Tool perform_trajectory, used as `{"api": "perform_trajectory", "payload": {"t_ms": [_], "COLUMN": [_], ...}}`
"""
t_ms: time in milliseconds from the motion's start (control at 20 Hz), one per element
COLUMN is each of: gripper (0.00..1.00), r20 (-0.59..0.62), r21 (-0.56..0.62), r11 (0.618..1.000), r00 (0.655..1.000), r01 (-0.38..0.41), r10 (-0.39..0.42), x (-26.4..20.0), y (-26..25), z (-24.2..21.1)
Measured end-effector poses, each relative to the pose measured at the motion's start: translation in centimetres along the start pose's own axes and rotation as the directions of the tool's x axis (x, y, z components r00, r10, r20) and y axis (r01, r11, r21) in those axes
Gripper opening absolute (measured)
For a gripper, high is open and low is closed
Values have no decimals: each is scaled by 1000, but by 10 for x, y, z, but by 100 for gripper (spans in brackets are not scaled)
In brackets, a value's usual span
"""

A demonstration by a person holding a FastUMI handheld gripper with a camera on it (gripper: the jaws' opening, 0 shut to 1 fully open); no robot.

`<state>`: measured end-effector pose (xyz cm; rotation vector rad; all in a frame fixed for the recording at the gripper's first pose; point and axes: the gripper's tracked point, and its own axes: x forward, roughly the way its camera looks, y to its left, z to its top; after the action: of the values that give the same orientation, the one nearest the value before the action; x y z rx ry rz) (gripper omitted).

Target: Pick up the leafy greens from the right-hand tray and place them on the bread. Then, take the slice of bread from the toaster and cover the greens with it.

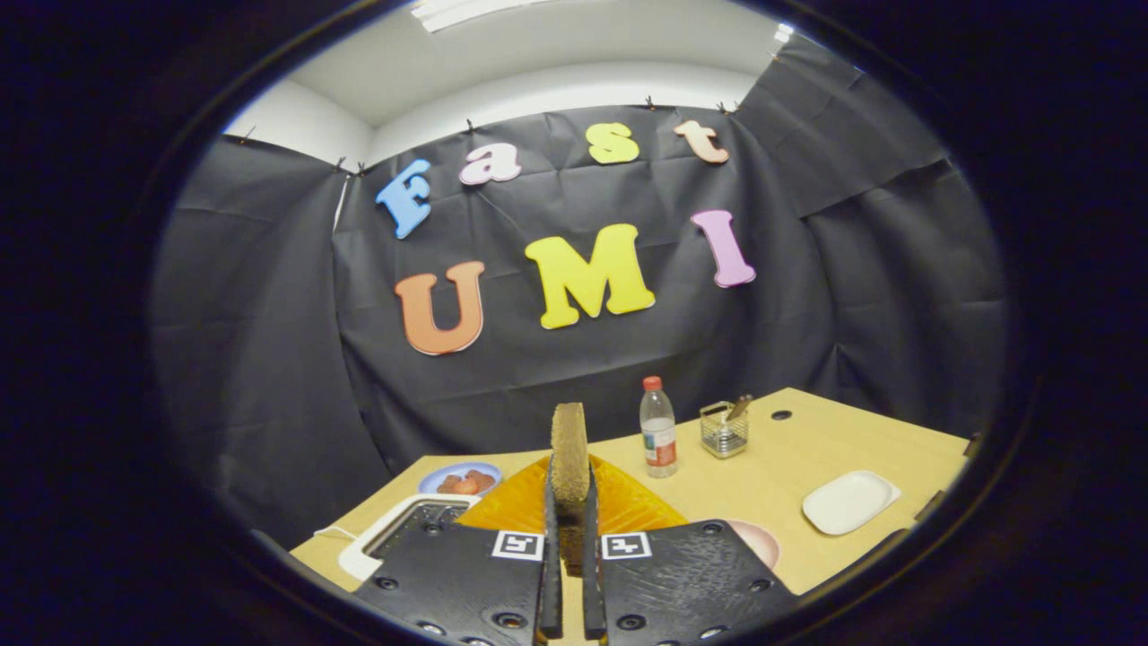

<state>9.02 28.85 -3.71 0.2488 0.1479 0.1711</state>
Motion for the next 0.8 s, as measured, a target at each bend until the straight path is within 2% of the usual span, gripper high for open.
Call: {"api": "perform_trajectory", "payload": {"t_ms": [200, 350, 550, 800], "gripper": [9, 9, 9, 9], "r20": [-67, -124, -170, -203], "r21": [25, 55, 124, 132], "r11": [999, 998, 992, 989], "r00": [997, 992, 985, 978], "r01": [47, 41, 35, 65], "r10": [-45, -34, -13, -38], "x": [17, 29, 41, 45], "y": [-34, -40, -49, -73], "z": [-43, -72, -96, -112]}}
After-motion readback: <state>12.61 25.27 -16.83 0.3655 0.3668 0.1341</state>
